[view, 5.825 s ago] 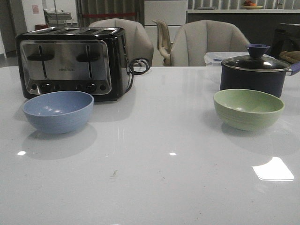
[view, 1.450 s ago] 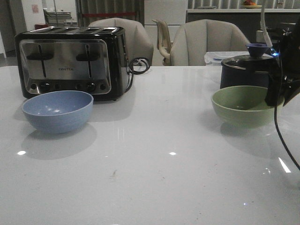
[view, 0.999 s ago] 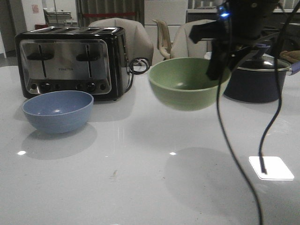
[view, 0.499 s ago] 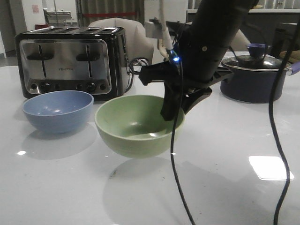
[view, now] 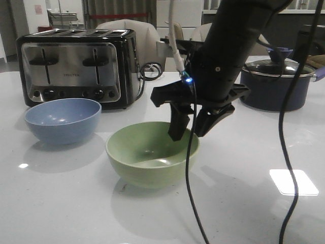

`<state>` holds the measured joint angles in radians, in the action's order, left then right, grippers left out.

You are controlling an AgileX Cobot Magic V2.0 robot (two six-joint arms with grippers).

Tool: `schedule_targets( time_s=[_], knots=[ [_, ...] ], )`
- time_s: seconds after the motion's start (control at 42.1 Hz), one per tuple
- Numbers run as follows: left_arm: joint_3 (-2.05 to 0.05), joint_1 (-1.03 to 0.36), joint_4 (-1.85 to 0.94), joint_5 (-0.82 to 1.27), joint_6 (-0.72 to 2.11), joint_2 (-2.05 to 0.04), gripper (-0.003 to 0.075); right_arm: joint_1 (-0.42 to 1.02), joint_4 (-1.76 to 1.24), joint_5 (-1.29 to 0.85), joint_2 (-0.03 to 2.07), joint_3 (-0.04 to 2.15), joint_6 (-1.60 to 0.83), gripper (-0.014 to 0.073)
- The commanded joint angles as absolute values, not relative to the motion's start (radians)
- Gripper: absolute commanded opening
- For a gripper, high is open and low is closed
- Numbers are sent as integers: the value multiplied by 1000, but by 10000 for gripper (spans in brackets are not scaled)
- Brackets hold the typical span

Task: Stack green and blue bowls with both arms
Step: 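Lift the green bowl with the right gripper and set it mid-table, then open the right gripper and raise it away from the green bowl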

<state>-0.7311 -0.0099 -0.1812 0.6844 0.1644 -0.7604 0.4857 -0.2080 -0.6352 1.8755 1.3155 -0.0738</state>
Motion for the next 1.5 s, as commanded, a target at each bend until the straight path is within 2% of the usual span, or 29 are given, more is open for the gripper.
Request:
schedule_targets(
  time_s=[0.0,0.238,0.666,0.927,1.117,1.474],
  knots=[
    [-763,-9,-199,619,158,-760,490,481,-181,-623,1736,1343,-82,432],
    [-763,-9,-199,619,158,-760,490,481,-118,-713,1494,1296,-85,432],
    [-763,-9,-199,608,158,-760,490,481,-57,-700,1012,903,-85,432],
    [-782,-17,-199,605,158,-776,490,481,-57,-695,849,789,-85,432],
    [-869,-58,-190,665,166,-913,490,481,-57,-687,843,789,-85,432],
    [-1067,-79,-190,668,166,-1332,490,481,-57,-689,851,789,-85,432]
  ],
)
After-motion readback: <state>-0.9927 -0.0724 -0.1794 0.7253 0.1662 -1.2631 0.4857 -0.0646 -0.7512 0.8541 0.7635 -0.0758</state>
